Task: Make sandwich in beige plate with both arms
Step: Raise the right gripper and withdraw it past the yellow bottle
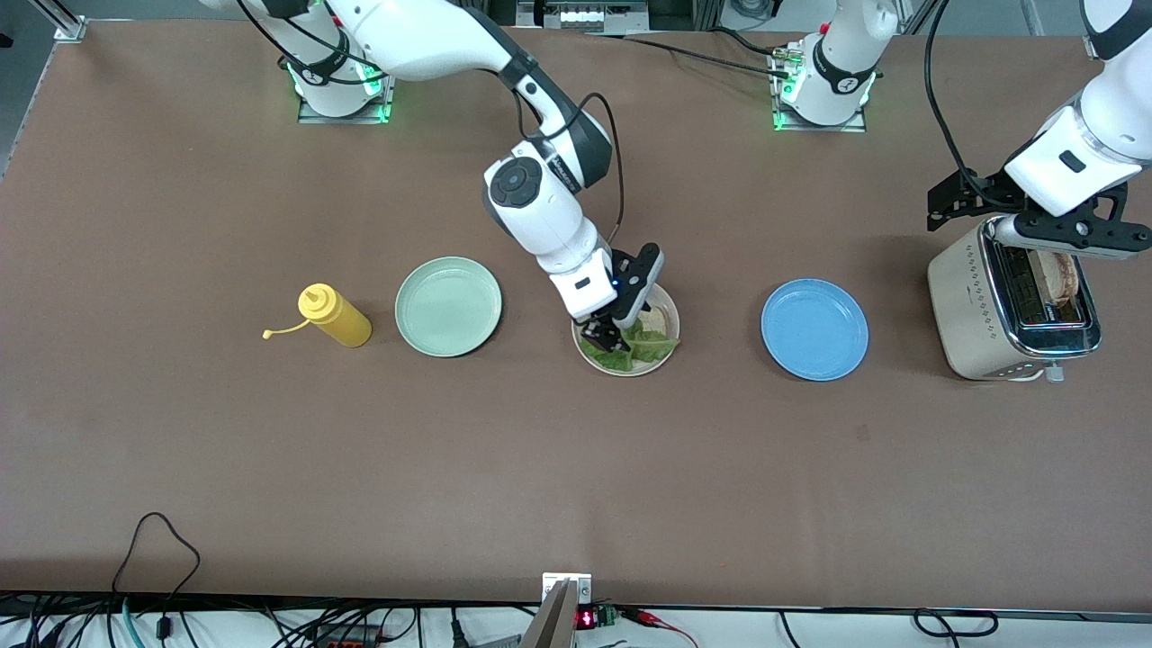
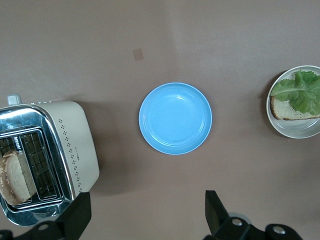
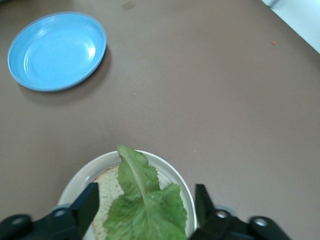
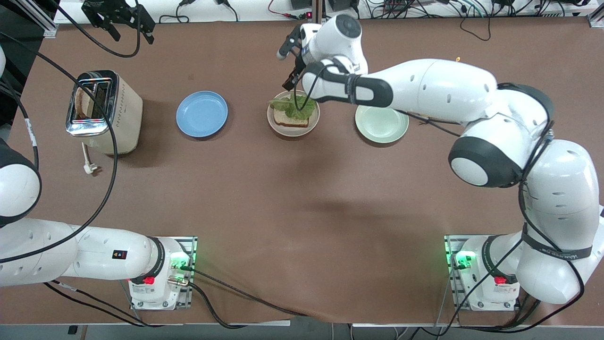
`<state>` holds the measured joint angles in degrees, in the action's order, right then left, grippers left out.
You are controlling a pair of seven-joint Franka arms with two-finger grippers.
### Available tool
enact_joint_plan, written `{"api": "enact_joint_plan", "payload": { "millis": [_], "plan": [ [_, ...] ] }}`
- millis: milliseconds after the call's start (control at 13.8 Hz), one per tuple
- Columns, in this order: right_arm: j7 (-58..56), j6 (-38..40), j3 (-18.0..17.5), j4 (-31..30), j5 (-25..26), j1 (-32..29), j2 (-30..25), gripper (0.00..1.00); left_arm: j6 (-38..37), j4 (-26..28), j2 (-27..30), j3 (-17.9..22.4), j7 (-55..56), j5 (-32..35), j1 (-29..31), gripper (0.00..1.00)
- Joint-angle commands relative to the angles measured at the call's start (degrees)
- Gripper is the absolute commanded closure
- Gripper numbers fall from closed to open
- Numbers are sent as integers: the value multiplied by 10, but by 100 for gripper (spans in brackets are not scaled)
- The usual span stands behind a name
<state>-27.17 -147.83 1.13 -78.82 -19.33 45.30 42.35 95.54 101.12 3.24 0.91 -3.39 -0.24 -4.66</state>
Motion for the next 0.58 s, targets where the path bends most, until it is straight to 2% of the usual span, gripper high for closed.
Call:
{"api": "enact_joint_plan", "payload": {
  "millis": [0, 290, 435, 507],
  "plan": [
    [104, 105, -3, -10, -10, -29, -68, 0, -9, -7, -2, 1, 5, 9, -1, 0],
    [249, 208, -3, -9, -10, -85, -123, 0, -11, -8, -10, 7, 33, 9, 5, 0],
    [247, 258, -2, -10, -10, -132, -133, 0, -16, -12, -11, 8, 36, -2, 19, 0],
    [247, 270, -3, -10, -9, -161, -133, 0, -17, -33, -28, 8, 36, 1, 36, 0]
  ]
}}
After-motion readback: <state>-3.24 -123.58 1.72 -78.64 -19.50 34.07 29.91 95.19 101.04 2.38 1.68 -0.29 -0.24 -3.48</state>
